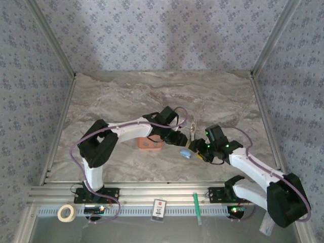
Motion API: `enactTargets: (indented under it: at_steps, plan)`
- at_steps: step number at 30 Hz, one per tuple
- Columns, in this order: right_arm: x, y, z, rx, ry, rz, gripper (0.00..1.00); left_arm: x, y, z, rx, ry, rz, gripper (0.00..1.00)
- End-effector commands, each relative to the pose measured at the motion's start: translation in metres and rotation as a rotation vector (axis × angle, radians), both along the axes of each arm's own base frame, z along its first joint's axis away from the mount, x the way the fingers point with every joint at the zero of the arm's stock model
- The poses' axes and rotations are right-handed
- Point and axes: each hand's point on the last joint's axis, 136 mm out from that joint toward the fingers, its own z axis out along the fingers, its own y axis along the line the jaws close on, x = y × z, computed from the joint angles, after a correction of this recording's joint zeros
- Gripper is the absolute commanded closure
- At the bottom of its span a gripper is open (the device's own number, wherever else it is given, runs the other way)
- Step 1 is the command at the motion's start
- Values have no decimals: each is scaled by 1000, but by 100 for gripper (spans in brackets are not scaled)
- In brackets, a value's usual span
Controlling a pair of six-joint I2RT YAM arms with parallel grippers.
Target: Load the staples into the stapler
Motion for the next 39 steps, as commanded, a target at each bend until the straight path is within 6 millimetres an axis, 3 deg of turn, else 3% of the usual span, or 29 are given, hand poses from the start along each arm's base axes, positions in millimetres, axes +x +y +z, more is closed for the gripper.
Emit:
enactTargets:
  at_steps: [1, 7, 11, 14, 19, 27, 30, 34, 39]
  plan:
    - [0, 6, -4, 5, 6, 42, 48, 1, 5, 7, 3, -14, -1, 61]
    - [-23, -13, -44, -89, 121, 17, 62, 2, 6, 5, 8, -11, 3, 61]
    - [-31, -20, -54, -122, 156, 15, 65, 3, 6, 5, 7, -12, 4, 61]
    - [-27, -18, -47, -124, 135, 21, 65, 4, 7, 6, 7, -13, 8, 61]
    - [-10, -14, -11, -119, 49, 22, 57, 5, 10, 9, 9, -20, 24, 61]
    - [-13, 20, 28, -98, -75, 218, 51, -6, 27, 7, 35, 0, 37, 61]
    - [-17, 24, 33, -191, -131, 316, 48, -6, 35, 12, 31, -10, 70, 60]
    - [-25, 25, 30, -309, -127, 467, 54, 1, 47, 23, 15, -40, 129, 59]
    - [-34, 39, 19, -430, -102, 663, 55, 15, 68, 34, -1, -71, 231, 59]
